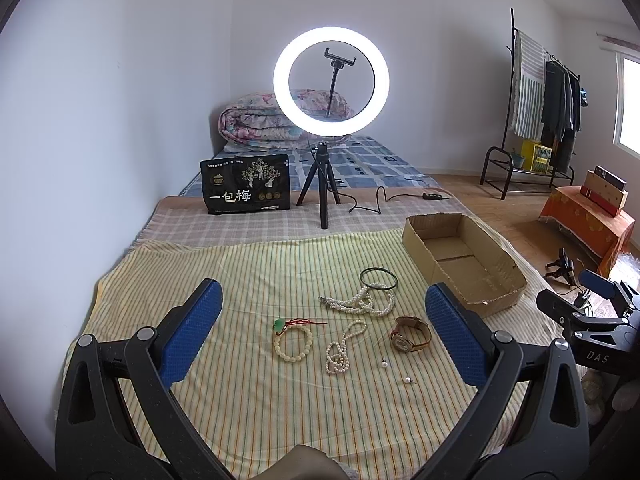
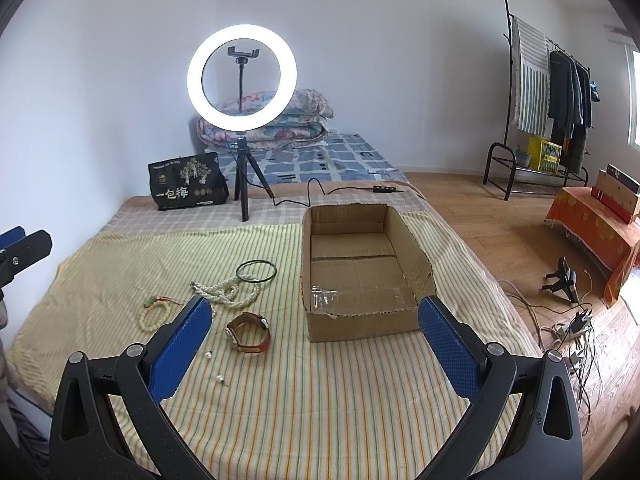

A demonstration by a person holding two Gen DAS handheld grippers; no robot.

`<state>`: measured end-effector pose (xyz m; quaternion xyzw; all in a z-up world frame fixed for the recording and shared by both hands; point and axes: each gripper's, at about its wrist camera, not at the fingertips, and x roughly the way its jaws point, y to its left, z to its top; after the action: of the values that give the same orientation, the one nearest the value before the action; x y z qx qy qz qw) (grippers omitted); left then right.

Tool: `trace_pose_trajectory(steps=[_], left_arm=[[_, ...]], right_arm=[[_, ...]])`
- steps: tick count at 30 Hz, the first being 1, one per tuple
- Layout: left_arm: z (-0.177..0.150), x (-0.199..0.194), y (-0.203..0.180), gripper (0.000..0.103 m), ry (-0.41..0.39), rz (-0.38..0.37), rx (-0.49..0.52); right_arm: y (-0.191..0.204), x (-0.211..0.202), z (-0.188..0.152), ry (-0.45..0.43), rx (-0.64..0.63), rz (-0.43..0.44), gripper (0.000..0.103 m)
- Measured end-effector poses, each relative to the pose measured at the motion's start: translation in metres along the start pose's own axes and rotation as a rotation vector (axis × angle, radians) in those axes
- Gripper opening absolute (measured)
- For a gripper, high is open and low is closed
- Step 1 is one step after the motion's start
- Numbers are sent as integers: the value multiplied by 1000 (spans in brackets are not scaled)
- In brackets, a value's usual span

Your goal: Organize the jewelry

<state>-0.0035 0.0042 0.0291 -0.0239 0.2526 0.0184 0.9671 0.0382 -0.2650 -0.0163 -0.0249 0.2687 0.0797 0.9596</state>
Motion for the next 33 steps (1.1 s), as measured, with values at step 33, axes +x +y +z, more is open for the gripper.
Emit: trace_pose_trajectory(steps=[33], left_arm=[[1, 3, 5, 103, 4, 13, -12]], right_arm=[[6, 3, 2, 5, 0, -7, 102]])
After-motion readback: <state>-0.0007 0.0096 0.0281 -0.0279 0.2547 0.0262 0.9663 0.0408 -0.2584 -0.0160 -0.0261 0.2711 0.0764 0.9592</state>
